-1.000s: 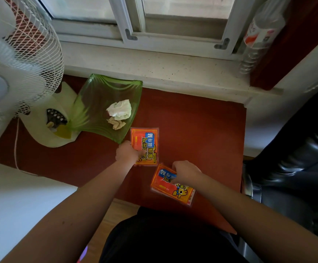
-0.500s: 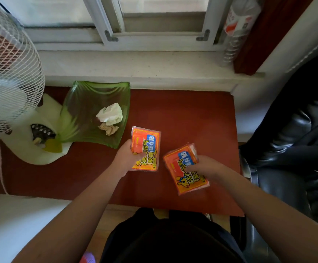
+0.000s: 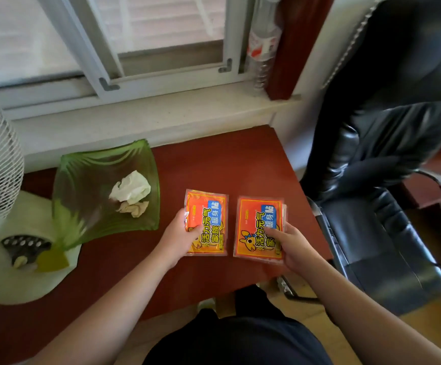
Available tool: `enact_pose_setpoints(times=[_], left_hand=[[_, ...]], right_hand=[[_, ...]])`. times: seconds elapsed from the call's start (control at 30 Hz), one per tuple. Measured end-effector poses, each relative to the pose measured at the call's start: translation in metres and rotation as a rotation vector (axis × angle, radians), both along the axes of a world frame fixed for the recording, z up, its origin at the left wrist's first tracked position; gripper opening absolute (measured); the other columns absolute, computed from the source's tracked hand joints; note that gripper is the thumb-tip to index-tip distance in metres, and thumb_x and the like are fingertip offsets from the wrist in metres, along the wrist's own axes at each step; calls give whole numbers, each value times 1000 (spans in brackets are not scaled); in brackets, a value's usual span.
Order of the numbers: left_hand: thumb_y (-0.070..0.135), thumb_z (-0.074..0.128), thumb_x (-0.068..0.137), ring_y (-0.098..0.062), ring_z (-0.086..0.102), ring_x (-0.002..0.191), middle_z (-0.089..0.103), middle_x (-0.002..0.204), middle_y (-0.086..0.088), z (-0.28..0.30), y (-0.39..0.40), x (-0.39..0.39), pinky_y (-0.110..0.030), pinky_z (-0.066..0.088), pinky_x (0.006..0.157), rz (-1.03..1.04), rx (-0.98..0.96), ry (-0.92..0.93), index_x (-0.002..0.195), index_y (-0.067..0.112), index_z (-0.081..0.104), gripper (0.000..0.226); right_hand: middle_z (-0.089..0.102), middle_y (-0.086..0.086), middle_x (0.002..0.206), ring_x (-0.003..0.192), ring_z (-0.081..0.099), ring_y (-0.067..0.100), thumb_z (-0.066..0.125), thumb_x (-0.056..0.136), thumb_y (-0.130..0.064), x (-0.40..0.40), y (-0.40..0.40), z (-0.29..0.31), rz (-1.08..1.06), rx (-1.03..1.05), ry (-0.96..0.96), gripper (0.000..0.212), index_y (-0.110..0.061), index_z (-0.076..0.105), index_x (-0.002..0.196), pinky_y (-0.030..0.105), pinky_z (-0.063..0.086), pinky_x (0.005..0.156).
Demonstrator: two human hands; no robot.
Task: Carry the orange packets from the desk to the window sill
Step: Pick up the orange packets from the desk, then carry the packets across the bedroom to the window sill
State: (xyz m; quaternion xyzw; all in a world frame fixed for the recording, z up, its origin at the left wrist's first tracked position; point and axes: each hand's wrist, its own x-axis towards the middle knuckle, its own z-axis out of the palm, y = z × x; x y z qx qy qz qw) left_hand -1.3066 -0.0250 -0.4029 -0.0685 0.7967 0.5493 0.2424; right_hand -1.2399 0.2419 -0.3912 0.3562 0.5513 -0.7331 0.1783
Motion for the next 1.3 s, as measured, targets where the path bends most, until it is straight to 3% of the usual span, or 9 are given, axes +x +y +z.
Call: enact_pose_setpoints(times=[0.1, 0.23, 0.37, 0.6, 0.83, 0.97, 1.13, 1.3], left_hand=[[14, 67, 88, -12, 72, 93, 73, 105, 6, 9, 10, -2, -35, 58, 81, -28, 125, -61, 107, 38, 56, 33], [14, 61, 93, -18, 75, 90, 77, 103, 0, 25, 32, -7, -37, 60, 70, -115, 279, -225, 115, 32, 58, 29], [17, 60, 94, -23, 75, 93, 79, 101, -1, 43, 64, -4, -41, 60, 74, -296, 306, -288, 109, 34, 62, 23], [14, 59, 95, -28, 75, 92, 79, 100, -6, 75, 143, 45, -38, 61, 66, -572, 334, -293, 113, 25, 60, 22], [6, 56, 95, -27, 76, 87, 78, 98, -10, 106, 220, 147, -35, 62, 64, -869, 308, -298, 115, 17, 57, 23], [5, 57, 94, -35, 70, 100, 71, 114, -18, 111, 260, 224, -48, 58, 85, -1036, 280, -296, 121, 12, 55, 28], [8, 59, 93, -25, 76, 86, 78, 99, -9, 115, 304, 324, -34, 61, 65, -1160, 279, -316, 119, 15, 56, 27], [15, 63, 91, -29, 75, 92, 79, 100, -7, 124, 339, 398, -34, 62, 67, -1260, 270, -343, 117, 20, 56, 27]], right_hand=[[80, 13, 89, 78, 77, 31, 63, 92, -4, 26, -3, 14, -161, -21, 58, 18, -10, 62, 109, 44, 64, 64], [81, 12, 86, 75, 78, 31, 60, 93, -3, 65, 2, 33, -359, -9, 101, 18, -13, 64, 107, 45, 63, 59], [81, 11, 82, 70, 78, 29, 58, 93, -3, 113, 19, 48, -553, -45, 119, 16, -15, 63, 105, 40, 61, 52], [79, 12, 100, 90, 77, 32, 71, 86, -23, 210, 41, 63, -739, 63, 187, 30, -15, 63, 114, 42, 63, 67], [80, 12, 99, 89, 77, 32, 75, 77, -25, 346, 51, 74, -977, 91, 235, 36, -15, 64, 110, 38, 62, 62], [79, 15, 100, 89, 76, 33, 73, 78, -23, 436, 55, 80, -1078, 101, 244, 37, -12, 64, 112, 40, 63, 64], [79, 16, 97, 85, 77, 31, 63, 92, -13, 538, 54, 92, -1250, 115, 263, 21, -10, 63, 112, 41, 64, 64], [80, 14, 92, 80, 78, 28, 59, 94, -11, 613, 57, 108, -1383, 109, 323, 18, -10, 63, 111, 37, 63, 59]])
